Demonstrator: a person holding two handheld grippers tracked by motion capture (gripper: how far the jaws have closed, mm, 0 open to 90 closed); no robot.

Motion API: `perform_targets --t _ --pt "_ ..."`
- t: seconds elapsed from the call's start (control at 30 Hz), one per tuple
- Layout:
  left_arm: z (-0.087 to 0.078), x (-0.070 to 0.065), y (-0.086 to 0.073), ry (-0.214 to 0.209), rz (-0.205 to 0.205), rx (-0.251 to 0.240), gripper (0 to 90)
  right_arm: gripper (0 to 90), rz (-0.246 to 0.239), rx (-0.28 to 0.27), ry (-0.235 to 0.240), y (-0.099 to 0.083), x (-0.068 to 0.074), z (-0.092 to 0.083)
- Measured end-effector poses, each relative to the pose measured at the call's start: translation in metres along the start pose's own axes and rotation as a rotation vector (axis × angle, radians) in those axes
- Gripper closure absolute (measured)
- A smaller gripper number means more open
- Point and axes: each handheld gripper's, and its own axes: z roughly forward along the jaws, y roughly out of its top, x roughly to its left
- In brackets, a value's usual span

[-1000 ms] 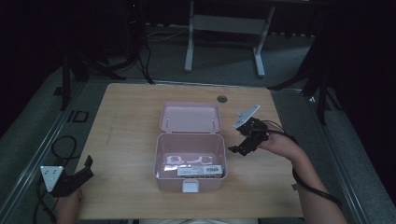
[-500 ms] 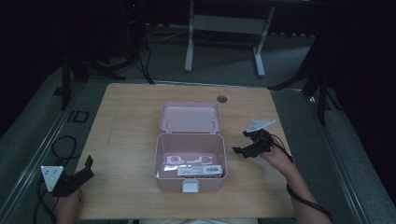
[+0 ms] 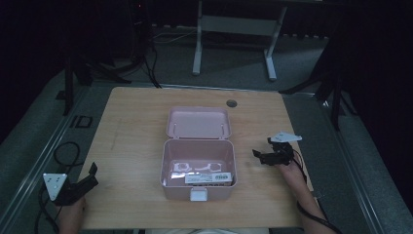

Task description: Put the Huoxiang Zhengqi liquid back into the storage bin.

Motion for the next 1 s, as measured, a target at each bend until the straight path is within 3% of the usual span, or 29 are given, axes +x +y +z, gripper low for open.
perform_targets --t 0.2,0.27,0.3,0.4,0.57,0.77,1.0 --pt "0.0 -0.001 0.0 0.002 0.002 -0.002 2.1 12.4 0.031 -0.02 -0.085 -0.011 -0.007 -0.005" --pt "0.0 -0.001 0.0 0.002 0.002 -0.002 2.1 12.4 0.036 -0.02 -0.094 -0.012 -0.009 -0.006" --pt "0.0 0.0 0.0 0.002 0.002 -0.001 2.1 12.4 0.072 -0.029 -0.134 -0.015 -0.012 -0.008" --pt "0.0 0.0 0.0 0.002 0.001 -0.001 2.1 12.4 0.105 -0.035 -0.169 -0.019 -0.017 -0.011" --pt "0.0 0.0 0.0 0.002 0.001 -0.001 2.1 11.8 0.157 -0.076 -0.178 -0.025 -0.023 -0.017" --pt "0.0 -0.001 0.0 0.004 0.001 -0.004 2.1 11.8 0.201 -0.101 -0.237 -0.032 -0.03 -0.024" --pt "-0.001 0.0 0.0 0.003 -0.006 -0.005 2.1 11.9 0.262 -0.087 -0.267 -0.036 -0.039 -0.027"
